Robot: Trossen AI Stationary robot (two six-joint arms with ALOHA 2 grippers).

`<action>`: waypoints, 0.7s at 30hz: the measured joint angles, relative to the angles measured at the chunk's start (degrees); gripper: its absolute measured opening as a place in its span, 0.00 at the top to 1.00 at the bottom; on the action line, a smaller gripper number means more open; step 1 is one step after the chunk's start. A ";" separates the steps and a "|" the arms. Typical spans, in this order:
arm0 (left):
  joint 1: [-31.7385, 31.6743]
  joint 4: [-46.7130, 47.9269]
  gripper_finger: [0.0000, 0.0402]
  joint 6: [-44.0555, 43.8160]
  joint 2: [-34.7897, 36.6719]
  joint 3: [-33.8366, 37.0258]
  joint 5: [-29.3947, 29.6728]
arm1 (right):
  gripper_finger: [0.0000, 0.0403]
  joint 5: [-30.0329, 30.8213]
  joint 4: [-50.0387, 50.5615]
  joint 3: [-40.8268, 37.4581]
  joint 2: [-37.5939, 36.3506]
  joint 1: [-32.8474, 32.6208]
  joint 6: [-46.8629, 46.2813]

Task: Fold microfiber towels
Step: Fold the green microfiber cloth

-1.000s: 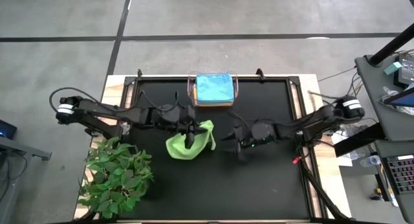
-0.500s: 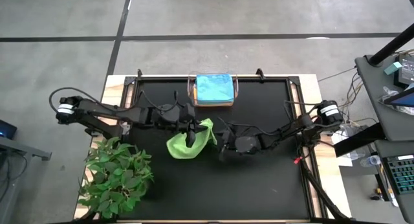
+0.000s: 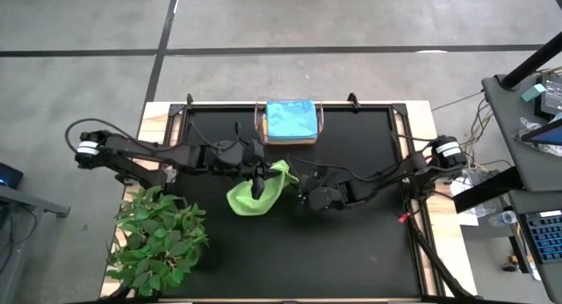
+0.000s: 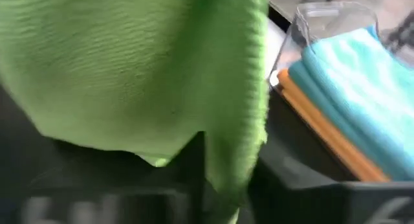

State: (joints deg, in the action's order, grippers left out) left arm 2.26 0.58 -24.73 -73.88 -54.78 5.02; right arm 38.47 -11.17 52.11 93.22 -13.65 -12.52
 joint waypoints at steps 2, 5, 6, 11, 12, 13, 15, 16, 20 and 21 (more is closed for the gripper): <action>0.00 -0.09 1.00 0.00 0.21 0.00 -0.02 | 0.93 -1.28 -0.07 -0.01 -1.04 -0.45 2.62; 0.00 0.15 1.00 0.00 0.67 0.00 -0.18 | 0.97 -1.51 0.38 -0.01 -3.56 -1.35 5.91; 0.00 0.49 1.00 0.02 0.93 0.00 -0.41 | 0.97 -1.60 1.63 -0.01 -5.17 -1.62 7.84; -0.58 2.65 1.00 0.09 2.85 -1.74 -1.95 | 0.98 -1.59 14.17 2.85 -16.65 -1.96 14.93; -0.88 3.13 1.00 0.16 3.18 -2.10 -2.99 | 0.98 -1.82 18.00 4.29 -18.85 -1.91 15.42; -1.17 3.64 1.00 0.60 3.46 -2.42 -4.03 | 0.98 -2.43 22.12 6.02 -21.03 -1.62 16.37; -1.82 4.96 1.00 2.34 3.65 -3.56 -6.20 | 0.98 -3.72 28.55 9.45 -24.28 -1.01 17.92; -2.09 5.68 1.00 3.42 3.76 -4.13 -6.73 | 0.98 -4.55 31.71 11.50 -25.34 -0.53 18.30; -2.56 6.47 1.00 7.62 4.37 -4.82 -9.22 | 0.98 -12.11 43.80 19.41 -27.59 1.37 19.55; -2.56 6.51 1.00 8.40 4.41 -4.46 -10.11 | 0.98 -14.32 46.30 21.10 -27.66 1.72 19.30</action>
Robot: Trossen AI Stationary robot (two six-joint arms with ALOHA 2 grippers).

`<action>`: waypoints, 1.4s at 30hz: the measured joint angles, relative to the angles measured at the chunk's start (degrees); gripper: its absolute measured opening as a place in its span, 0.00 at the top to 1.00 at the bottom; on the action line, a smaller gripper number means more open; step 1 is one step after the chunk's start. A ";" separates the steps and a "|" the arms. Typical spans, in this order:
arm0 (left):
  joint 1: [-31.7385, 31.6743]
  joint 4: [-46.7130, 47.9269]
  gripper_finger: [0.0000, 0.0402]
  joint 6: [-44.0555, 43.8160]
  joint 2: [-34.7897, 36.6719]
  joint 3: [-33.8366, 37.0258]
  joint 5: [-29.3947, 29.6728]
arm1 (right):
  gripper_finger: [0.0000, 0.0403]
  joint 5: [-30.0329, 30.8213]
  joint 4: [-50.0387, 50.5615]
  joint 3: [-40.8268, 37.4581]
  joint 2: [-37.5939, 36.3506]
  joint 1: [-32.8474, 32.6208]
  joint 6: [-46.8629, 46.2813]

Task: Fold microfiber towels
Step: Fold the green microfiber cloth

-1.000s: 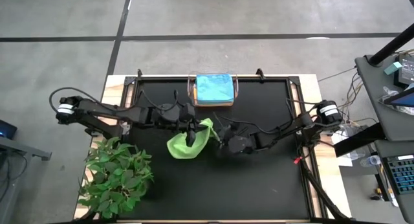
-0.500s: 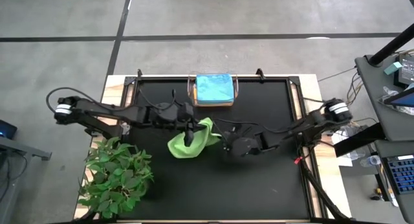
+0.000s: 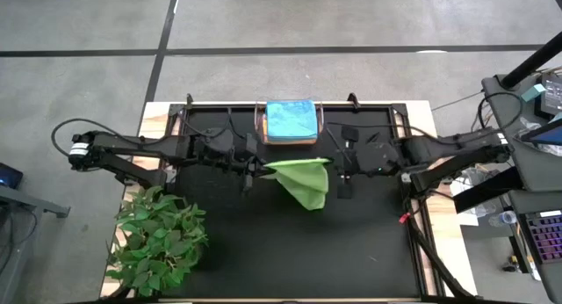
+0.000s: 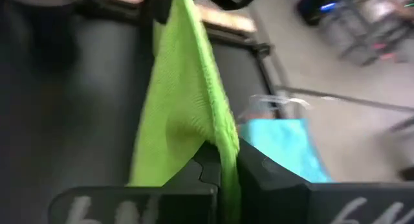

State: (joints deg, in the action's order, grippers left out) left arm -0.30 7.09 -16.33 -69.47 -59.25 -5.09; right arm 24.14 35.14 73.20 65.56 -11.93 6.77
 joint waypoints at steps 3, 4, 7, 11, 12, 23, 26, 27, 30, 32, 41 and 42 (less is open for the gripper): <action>0.07 0.19 1.00 1.61 -0.60 1.61 -1.20 | 0.98 -3.41 5.92 3.03 0.43 0.30 -1.74; 0.09 1.16 1.00 2.30 -0.98 1.89 -1.35 | 0.98 -3.35 6.59 3.28 0.79 0.30 -2.20; 0.02 2.90 1.00 3.22 -2.83 2.69 -1.28 | 0.98 -3.31 7.19 2.53 1.30 0.32 -2.70; 0.02 3.06 1.00 3.16 -4.46 3.88 -1.80 | 0.98 -2.51 9.52 2.17 1.42 0.34 -3.79; 0.02 3.04 1.00 3.18 -4.44 4.10 -2.60 | 0.98 -1.66 10.09 2.17 1.42 0.34 -3.79; 0.00 4.25 1.00 0.17 -1.78 3.76 -5.29 | 0.98 -0.33 12.76 2.48 0.99 0.34 -4.26; 0.00 4.15 1.00 0.11 -1.73 3.80 -5.13 | 0.98 -0.55 12.74 2.08 1.44 0.34 -4.25; 0.00 4.10 1.00 0.10 -1.73 3.87 -5.11 | 0.98 -0.55 12.72 1.95 1.65 0.34 -4.36; -0.02 4.39 0.97 0.08 -1.73 4.13 -5.08 | 0.98 -0.61 13.11 1.54 1.96 0.34 -4.68; 0.00 4.94 0.93 0.12 -1.70 4.13 -5.08 | 0.98 -0.59 13.29 1.54 1.97 0.34 -5.00; 0.02 13.38 0.96 3.99 -2.54 5.30 -3.22 | 0.98 -0.30 14.19 1.54 1.77 0.34 -6.91; 0.04 12.85 0.98 4.12 -3.24 5.60 -2.87 | 0.98 -0.30 14.07 1.54 1.77 0.34 -7.12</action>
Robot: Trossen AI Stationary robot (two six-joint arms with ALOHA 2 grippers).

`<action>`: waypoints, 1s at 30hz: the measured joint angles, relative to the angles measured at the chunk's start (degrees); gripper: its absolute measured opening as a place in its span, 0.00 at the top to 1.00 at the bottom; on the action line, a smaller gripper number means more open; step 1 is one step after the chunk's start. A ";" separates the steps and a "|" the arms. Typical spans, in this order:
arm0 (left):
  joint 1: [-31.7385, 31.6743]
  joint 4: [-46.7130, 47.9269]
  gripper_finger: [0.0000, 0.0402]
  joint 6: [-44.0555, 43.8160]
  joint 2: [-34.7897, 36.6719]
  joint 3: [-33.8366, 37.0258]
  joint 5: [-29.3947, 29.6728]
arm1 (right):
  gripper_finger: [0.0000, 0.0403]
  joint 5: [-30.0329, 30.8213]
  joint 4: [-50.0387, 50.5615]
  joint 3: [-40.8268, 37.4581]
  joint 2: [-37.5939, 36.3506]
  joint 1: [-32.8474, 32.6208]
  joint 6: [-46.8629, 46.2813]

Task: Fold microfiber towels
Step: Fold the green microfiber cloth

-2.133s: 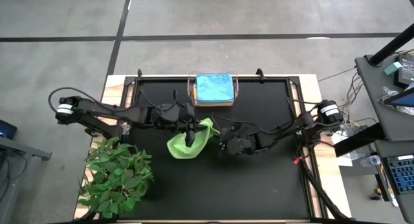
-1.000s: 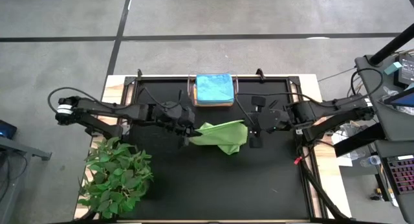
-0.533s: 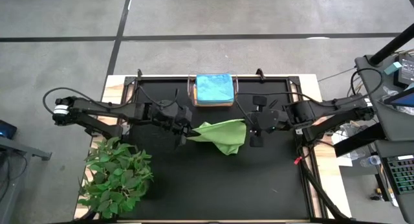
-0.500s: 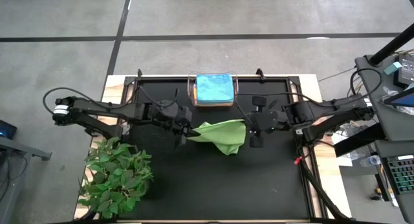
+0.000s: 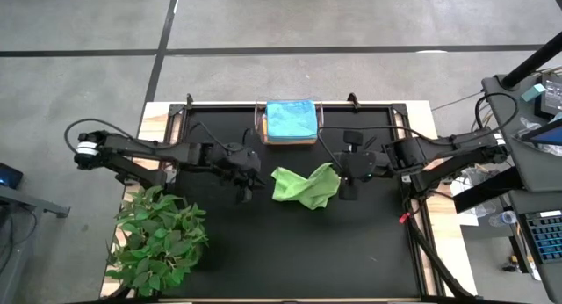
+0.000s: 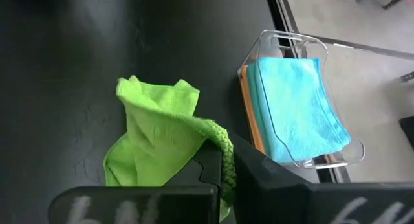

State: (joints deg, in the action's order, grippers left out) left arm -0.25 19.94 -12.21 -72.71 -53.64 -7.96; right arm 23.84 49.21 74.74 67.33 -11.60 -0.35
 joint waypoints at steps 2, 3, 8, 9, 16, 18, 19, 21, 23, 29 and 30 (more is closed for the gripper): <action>0.30 -3.58 0.98 -0.24 -1.84 0.72 0.72 | 0.98 0.03 0.10 0.00 0.01 0.00 -0.51; 0.45 -6.44 0.97 -1.04 -3.07 1.01 0.82 | 0.98 0.05 0.43 0.00 0.06 0.00 -0.95; 1.72 -18.18 0.89 -0.87 -11.79 1.86 -0.56 | 0.98 0.14 2.79 -0.07 0.63 0.00 -2.73; 1.85 -19.22 0.86 -0.67 -13.48 1.92 -0.65 | 0.98 0.12 2.84 -0.13 0.68 0.00 -2.81; 1.86 -22.42 0.60 -0.76 -22.01 1.61 1.14 | 0.98 0.12 2.93 -0.13 0.79 0.00 -2.77; 1.93 -22.81 0.55 -0.61 -23.52 1.44 3.81 | 0.98 0.12 2.93 -0.13 0.85 0.00 -2.68; 1.95 -22.75 0.53 -0.49 -24.05 1.42 4.90 | 0.98 0.14 2.88 -0.13 1.00 0.00 -2.68; 1.92 -22.65 0.52 0.22 -24.62 1.44 6.38 | 0.98 0.14 2.84 -0.13 1.08 0.00 -2.68; 1.93 -22.45 0.51 0.91 -24.67 1.48 7.49 | 0.98 0.14 2.82 -0.13 1.16 0.00 -2.68; 2.25 -18.08 0.51 5.67 -20.16 1.55 7.75 | 0.98 0.12 2.87 -0.13 1.16 0.00 -2.66; 2.33 -17.49 0.51 6.32 -18.87 1.53 8.33 | 0.98 0.14 2.83 -0.13 1.16 0.00 -2.66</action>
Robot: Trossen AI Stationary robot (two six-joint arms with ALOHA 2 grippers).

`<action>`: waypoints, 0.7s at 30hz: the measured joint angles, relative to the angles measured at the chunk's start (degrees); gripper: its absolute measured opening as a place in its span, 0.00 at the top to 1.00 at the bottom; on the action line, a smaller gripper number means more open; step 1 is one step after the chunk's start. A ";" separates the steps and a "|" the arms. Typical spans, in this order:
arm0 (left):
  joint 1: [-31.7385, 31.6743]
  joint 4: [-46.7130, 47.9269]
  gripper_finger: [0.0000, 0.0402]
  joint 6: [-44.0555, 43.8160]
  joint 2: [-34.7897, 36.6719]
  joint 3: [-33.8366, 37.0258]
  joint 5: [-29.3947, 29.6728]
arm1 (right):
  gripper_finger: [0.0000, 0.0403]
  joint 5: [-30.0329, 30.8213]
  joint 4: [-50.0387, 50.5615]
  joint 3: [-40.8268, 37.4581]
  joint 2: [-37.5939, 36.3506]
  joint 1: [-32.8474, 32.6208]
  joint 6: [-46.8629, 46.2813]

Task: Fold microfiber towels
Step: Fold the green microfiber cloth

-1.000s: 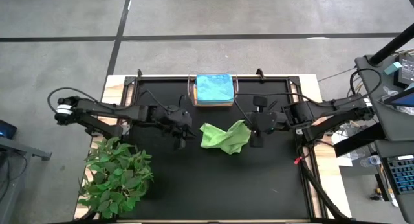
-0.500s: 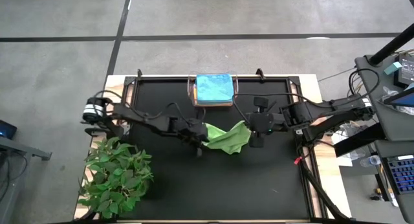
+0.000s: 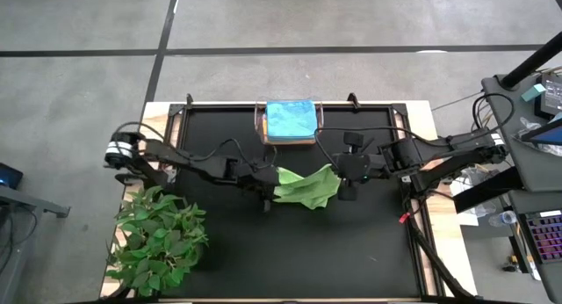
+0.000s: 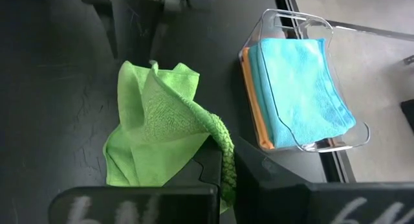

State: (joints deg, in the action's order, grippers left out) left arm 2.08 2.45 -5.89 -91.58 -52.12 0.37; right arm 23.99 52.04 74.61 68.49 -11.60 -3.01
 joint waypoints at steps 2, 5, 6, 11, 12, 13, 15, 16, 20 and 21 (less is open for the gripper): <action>0.01 0.96 0.51 0.88 1.85 0.02 2.15 | 0.98 0.00 0.01 0.00 0.00 0.00 0.03; -0.08 0.72 0.51 2.29 2.88 0.02 6.16 | 0.98 -0.02 -0.01 -0.02 0.00 0.00 0.20; -0.15 0.65 0.51 2.66 2.84 0.07 6.40 | 0.98 0.00 -0.03 -0.02 0.00 0.00 0.22; -0.11 -5.66 0.51 3.30 -1.27 1.52 6.17 | 0.98 0.00 -0.02 -0.04 0.00 0.00 0.70; -0.11 -6.90 0.51 3.30 -2.27 1.58 6.25 | 0.98 0.01 -0.06 -0.04 0.00 0.00 0.70; -0.12 -7.72 0.52 3.30 -3.36 1.60 7.02 | 0.98 0.00 -0.05 -0.04 0.00 0.00 0.70; -0.11 -8.32 0.54 3.32 -5.18 1.42 9.44 | 0.98 0.00 -0.10 -0.04 0.00 0.00 0.68; -0.08 -8.37 0.57 3.37 -6.08 1.18 9.77 | 0.98 0.00 -0.05 -0.04 0.00 0.00 0.68; 0.28 -8.37 0.74 4.90 -7.33 0.53 9.09 | 0.98 0.01 -0.03 -0.04 0.00 0.00 0.63; 0.32 -8.36 0.81 5.23 -7.08 0.48 8.58 | 0.98 0.01 -0.03 -0.04 0.00 0.01 0.66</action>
State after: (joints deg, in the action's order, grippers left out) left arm 2.40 -5.92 -0.66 -98.67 -51.64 8.95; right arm 23.99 52.01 74.56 68.49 -11.58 -2.34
